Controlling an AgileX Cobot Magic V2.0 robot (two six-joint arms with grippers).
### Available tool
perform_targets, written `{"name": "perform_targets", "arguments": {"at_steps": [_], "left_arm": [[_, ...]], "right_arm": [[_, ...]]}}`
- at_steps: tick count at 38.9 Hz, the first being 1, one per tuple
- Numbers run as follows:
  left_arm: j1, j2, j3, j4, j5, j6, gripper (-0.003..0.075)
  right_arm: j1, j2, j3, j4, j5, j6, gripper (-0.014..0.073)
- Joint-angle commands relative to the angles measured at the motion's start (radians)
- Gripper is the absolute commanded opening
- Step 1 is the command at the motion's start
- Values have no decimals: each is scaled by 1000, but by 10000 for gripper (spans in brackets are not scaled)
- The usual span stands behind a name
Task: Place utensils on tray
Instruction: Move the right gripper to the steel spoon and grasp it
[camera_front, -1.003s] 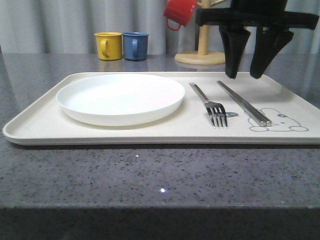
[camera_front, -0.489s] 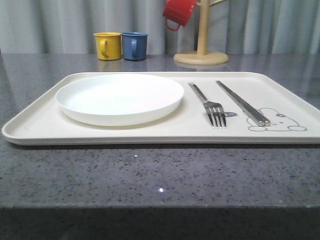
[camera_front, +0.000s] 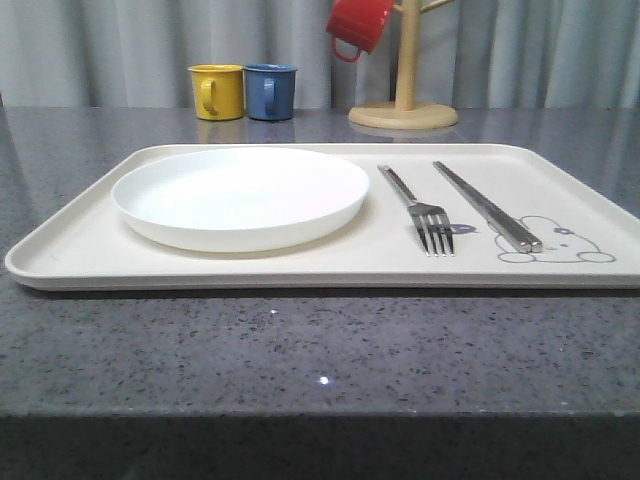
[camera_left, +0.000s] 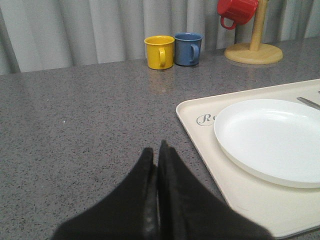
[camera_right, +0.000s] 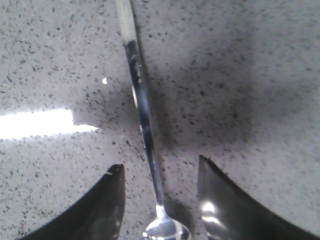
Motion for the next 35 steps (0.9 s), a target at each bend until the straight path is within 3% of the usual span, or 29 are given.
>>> {"name": "perform_targets", "arguments": {"at_steps": [1,14,31,35], "left_arm": [[0,7,-28,-8,-80,-8,-18],[0,7,-28,-8,-80,-8,-18],[0,7,-28,-8,-80,-8,-18],[0,7,-28,-8,-80,-8,-18]], "right_arm": [[-6,-14,-20,0,57,-17,368],[-6,54,-20,30,45,-23,351],[-6,57,-20,30,84,-23,37],[-6,37,-20,30,88,-23,-2]]}}
